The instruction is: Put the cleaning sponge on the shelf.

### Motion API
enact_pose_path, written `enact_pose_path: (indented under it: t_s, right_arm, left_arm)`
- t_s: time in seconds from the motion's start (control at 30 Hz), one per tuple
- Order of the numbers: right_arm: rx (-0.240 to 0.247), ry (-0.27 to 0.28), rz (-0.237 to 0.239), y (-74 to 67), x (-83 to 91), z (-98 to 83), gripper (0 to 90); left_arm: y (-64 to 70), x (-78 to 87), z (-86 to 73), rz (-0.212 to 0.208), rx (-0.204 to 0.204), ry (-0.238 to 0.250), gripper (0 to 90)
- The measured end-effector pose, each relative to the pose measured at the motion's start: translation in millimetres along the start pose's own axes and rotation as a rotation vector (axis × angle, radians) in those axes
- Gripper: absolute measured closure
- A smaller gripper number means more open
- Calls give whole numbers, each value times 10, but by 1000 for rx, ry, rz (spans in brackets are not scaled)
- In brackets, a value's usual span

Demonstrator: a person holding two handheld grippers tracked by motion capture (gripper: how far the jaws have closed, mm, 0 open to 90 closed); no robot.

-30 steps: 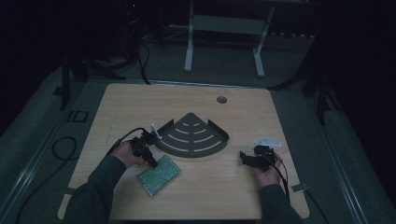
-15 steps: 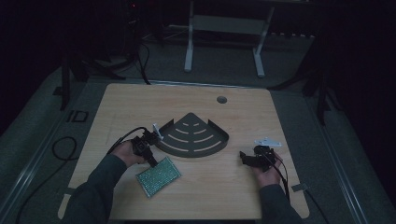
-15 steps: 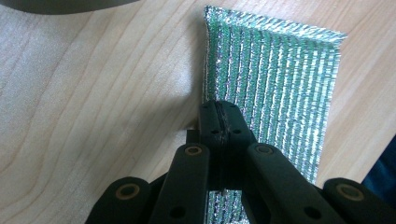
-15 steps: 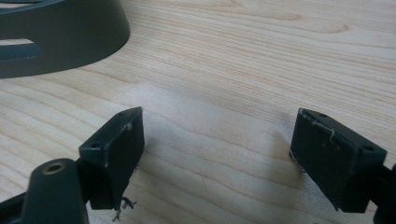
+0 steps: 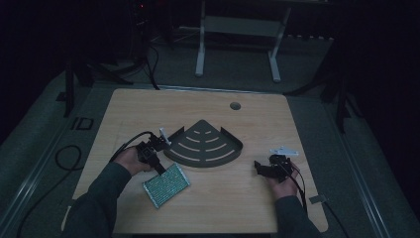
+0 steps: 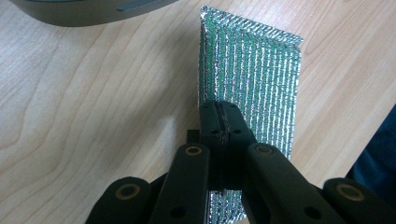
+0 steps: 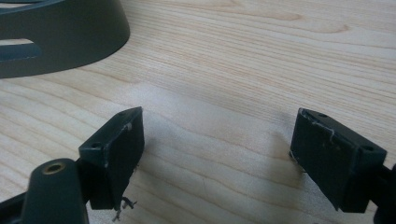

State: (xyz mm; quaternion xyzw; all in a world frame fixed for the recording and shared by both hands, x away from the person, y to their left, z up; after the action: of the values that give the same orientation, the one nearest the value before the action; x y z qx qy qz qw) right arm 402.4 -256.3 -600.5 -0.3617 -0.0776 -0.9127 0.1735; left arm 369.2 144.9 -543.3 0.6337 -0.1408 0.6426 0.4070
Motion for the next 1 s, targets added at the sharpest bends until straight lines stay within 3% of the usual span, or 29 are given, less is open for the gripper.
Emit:
enact_pose_path:
  t_s: [1.0]
  right_arm:
    - [0,-1,0,0,1,0,171]
  left_arm:
    - [-13,459,54,20,4,75,900]
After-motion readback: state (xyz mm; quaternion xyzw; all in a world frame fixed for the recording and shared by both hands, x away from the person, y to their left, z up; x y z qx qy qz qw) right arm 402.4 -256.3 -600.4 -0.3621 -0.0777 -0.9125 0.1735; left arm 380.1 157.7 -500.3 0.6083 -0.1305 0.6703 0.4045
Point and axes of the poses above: each handheld gripper's, and its own axes: x roughly backward along the jaws, z roughly out of its top, y roughly to its right, the point moved 6 cm from there along -x, roughly forward along the jaws, and after that the axes turned 1 degree about -z, right-handed, at the moved point
